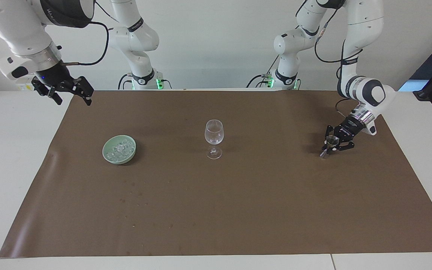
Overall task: Pour wine and add ice with both arms
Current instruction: 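Reach the left gripper to the small metal jigger and grasp it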
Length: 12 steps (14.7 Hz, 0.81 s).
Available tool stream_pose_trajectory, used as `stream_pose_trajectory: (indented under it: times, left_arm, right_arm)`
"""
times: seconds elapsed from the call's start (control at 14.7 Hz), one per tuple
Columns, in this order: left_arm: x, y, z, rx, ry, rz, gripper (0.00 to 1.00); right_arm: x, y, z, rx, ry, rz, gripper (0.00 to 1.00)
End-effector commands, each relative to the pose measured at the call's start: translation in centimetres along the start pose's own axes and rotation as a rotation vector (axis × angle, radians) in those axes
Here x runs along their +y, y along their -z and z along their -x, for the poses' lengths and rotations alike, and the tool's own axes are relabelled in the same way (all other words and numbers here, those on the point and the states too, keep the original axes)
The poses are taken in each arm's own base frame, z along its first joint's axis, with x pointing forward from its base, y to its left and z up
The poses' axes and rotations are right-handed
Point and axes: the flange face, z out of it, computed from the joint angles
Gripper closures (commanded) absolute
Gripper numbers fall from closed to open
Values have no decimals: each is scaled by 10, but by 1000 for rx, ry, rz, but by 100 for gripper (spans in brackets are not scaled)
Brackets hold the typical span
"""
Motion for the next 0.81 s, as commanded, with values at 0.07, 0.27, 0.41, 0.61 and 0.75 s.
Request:
stream_pose_trajectory:
  times: [0.07, 0.27, 0.41, 0.61, 0.75]
  left_arm:
    - [-6, 16, 1, -36, 18, 26, 100]
    - [-5, 19, 15, -81, 4, 13, 100]
    - [-6, 22, 29, -89, -1, 16, 100]
    - [-7, 16, 65, -95, 2, 1, 100]
    - [-11, 7, 90, -104, 14, -23, 100]
  right_arm:
    - [2, 1, 7, 4, 16, -9, 0]
    - [1, 1, 7, 4, 18, -9, 0]
    - [2, 1, 7, 4, 16, -9, 0]
    - [1, 1, 7, 4, 18, -9, 0]
    - [1, 1, 7, 4, 18, -9, 0]
